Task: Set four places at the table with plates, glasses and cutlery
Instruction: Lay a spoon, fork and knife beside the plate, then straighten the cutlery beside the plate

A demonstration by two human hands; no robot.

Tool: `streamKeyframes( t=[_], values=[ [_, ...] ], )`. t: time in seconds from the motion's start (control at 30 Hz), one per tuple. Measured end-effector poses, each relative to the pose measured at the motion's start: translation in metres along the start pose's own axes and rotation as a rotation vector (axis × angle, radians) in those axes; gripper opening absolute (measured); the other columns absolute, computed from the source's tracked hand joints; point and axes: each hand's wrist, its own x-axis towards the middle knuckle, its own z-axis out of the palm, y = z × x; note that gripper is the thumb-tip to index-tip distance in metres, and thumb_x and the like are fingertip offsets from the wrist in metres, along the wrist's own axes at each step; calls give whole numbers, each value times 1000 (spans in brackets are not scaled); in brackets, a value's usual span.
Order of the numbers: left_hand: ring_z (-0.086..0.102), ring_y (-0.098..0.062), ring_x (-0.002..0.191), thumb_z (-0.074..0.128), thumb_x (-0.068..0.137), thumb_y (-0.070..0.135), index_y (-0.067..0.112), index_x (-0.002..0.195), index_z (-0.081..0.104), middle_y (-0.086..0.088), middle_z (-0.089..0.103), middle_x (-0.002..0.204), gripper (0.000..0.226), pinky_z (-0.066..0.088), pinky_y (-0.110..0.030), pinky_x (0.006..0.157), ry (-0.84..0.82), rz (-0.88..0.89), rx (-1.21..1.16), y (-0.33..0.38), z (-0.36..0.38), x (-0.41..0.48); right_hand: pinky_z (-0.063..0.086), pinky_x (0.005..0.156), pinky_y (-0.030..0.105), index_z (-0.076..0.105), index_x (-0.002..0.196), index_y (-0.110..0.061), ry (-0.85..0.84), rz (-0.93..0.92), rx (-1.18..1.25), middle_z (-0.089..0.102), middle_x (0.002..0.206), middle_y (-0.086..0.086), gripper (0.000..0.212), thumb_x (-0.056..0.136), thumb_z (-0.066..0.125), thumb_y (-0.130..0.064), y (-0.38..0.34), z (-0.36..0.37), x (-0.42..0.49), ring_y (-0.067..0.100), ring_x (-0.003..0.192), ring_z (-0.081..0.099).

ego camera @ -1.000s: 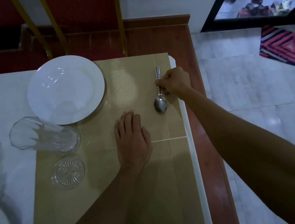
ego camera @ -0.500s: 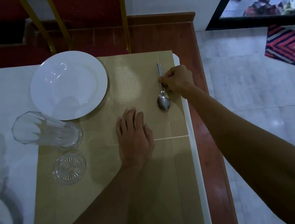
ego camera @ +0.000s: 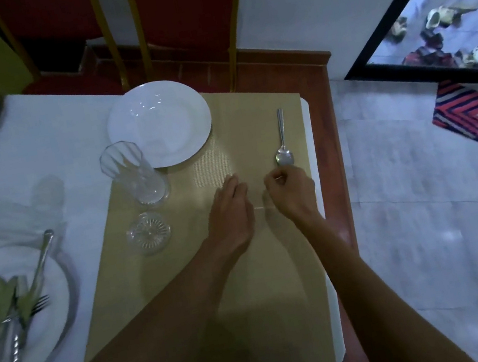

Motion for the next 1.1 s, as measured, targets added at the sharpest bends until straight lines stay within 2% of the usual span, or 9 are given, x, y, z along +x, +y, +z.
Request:
streamKeyframes(
  t=[0.07,0.23,0.33,0.4,0.57,0.77,0.9,1.0,1.1],
  values=[
    [36,-20,143,36,101,20,12,130,55,-7,47,148,36,29,-40,117,-16,-72,-142,-7,-20,-25,39,61,15,71,88,-17,-27,4,34,68,81,-7,10,89,61,-22,-7,11,-29,9,76,61],
    [64,-16,109,36,97,30,18,121,63,-1,68,118,38,49,-40,98,-66,-239,-391,-31,-76,-85,47,69,18,73,87,-16,-90,-8,108,73,85,-5,9,87,64,-20,-28,45,-88,9,79,65],
    [65,-14,107,42,97,21,15,120,67,0,70,117,34,50,-34,97,-35,-291,-465,-52,-103,-115,52,72,22,73,87,-16,-147,-30,107,74,82,-4,9,87,66,-20,-41,69,-117,10,75,68],
    [64,-10,104,46,97,13,17,118,68,4,70,113,31,49,-26,93,-11,-327,-487,-65,-119,-135,55,75,30,72,87,-17,-200,-51,90,73,80,-3,8,87,66,-22,-52,85,-136,13,74,69],
    [62,-4,99,48,97,10,17,114,70,10,69,106,28,41,-3,78,61,-382,-496,-114,-159,-178,55,75,31,70,85,-21,-357,-146,30,72,81,-3,10,88,63,-27,-84,138,-173,14,77,69],
    [66,-18,96,57,92,5,8,107,73,-6,74,105,22,41,-16,81,167,-474,-362,-202,-202,-213,49,76,29,69,88,-17,-530,-278,-138,69,95,-1,11,90,60,-22,-126,210,-205,16,86,64],
    [65,-16,91,60,93,13,13,105,72,-4,73,102,17,42,-22,77,179,-603,-324,-248,-221,-234,52,75,32,71,86,-11,-605,-339,-188,70,98,4,17,91,58,-19,-150,253,-214,19,86,66],
    [66,-19,92,59,92,15,17,104,73,-2,73,101,18,45,-26,77,185,-662,-285,-272,-230,-245,55,66,36,65,74,-11,-628,-345,-279,69,87,6,24,92,54,-23,-167,284,-216,22,78,66],
    [65,-21,93,56,91,16,19,104,72,-2,70,103,21,51,-32,75,175,-690,-145,-286,-238,-252,43,57,29,57,75,-13,-578,-308,-380,64,77,6,24,93,51,-28,-175,304,-214,25,72,64]
  ],
)
